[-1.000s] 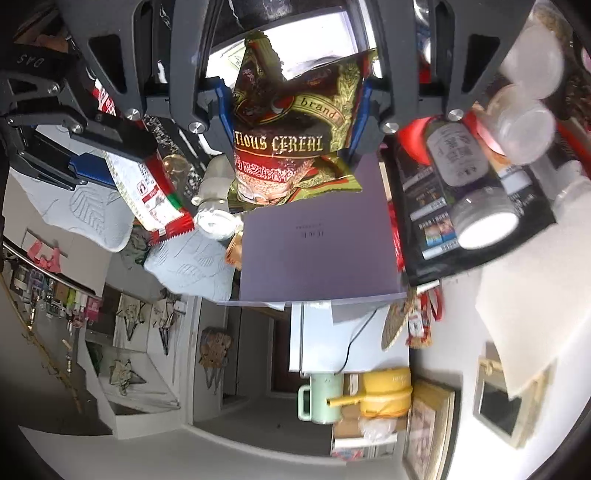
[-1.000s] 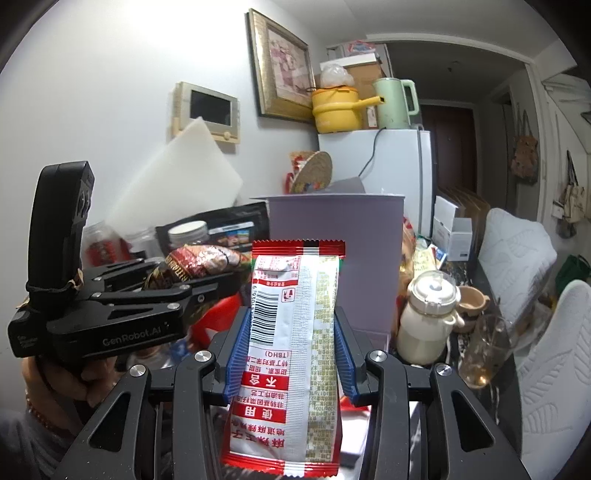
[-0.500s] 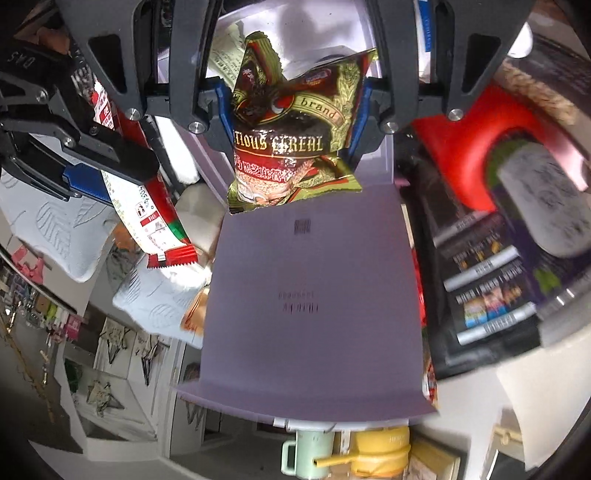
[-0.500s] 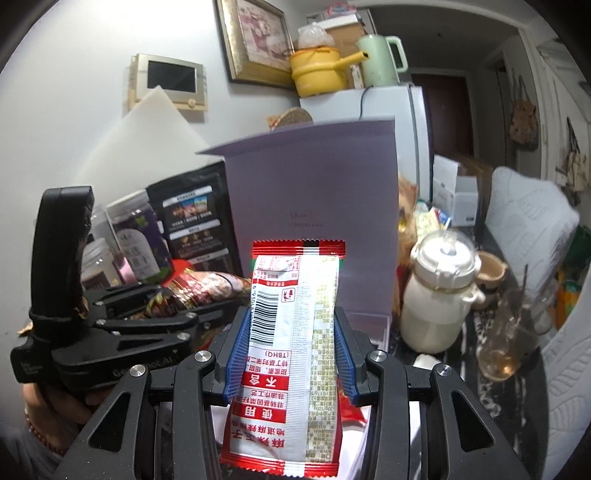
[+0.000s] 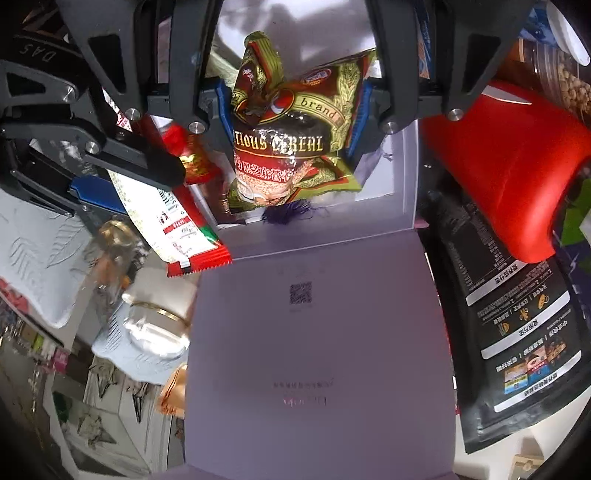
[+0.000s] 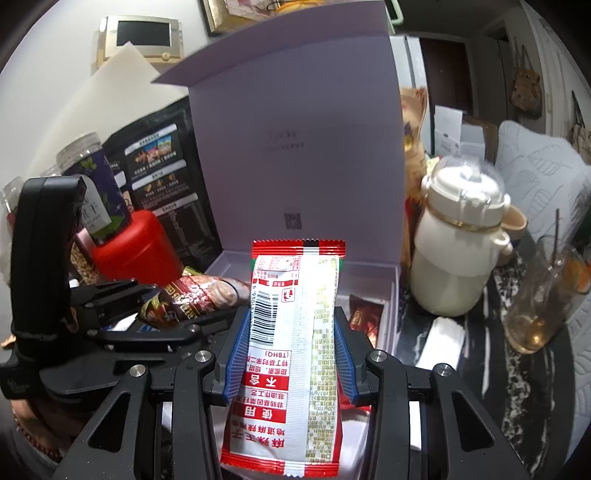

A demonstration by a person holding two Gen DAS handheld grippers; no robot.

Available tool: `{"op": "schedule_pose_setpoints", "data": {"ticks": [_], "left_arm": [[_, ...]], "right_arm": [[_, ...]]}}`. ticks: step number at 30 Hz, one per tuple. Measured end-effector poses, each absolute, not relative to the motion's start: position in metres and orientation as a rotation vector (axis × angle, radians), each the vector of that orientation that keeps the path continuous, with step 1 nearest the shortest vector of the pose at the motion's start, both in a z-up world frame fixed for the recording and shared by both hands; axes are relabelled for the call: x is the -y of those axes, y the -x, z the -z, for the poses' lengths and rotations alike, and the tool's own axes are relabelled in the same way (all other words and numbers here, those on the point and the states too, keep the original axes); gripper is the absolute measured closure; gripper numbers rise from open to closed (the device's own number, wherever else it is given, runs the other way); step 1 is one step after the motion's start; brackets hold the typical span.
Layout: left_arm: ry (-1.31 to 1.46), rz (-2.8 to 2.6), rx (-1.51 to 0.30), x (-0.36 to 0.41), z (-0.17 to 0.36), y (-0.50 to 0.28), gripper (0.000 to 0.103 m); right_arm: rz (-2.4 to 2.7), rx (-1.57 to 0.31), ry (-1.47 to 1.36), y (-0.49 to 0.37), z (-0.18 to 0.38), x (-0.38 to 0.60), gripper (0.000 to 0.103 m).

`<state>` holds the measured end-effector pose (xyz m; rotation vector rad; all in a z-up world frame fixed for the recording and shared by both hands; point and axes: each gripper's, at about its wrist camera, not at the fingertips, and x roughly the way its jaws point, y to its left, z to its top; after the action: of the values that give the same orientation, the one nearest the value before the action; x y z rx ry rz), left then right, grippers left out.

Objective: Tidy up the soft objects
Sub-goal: 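Lower the cereal bag and red-white packet into the box with both grippers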

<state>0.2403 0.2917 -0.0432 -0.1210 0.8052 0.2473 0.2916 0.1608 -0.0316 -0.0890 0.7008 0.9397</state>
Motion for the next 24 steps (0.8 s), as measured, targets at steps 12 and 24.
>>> {"op": "schedule_pose_setpoints", "data": {"ticks": [12,24], "left_arm": [[0.089,-0.305,-0.854,-0.294,0.065,-0.253,0.054],[0.078,-0.302,-0.887,-0.298,0.077,-0.261,0.053]], "right_arm": [[-0.914,-0.803,0.119,-0.306,0.066,-0.172,0.061],[-0.891,-0.859,0.161,-0.310,0.085,-0.181,0.061]]}}
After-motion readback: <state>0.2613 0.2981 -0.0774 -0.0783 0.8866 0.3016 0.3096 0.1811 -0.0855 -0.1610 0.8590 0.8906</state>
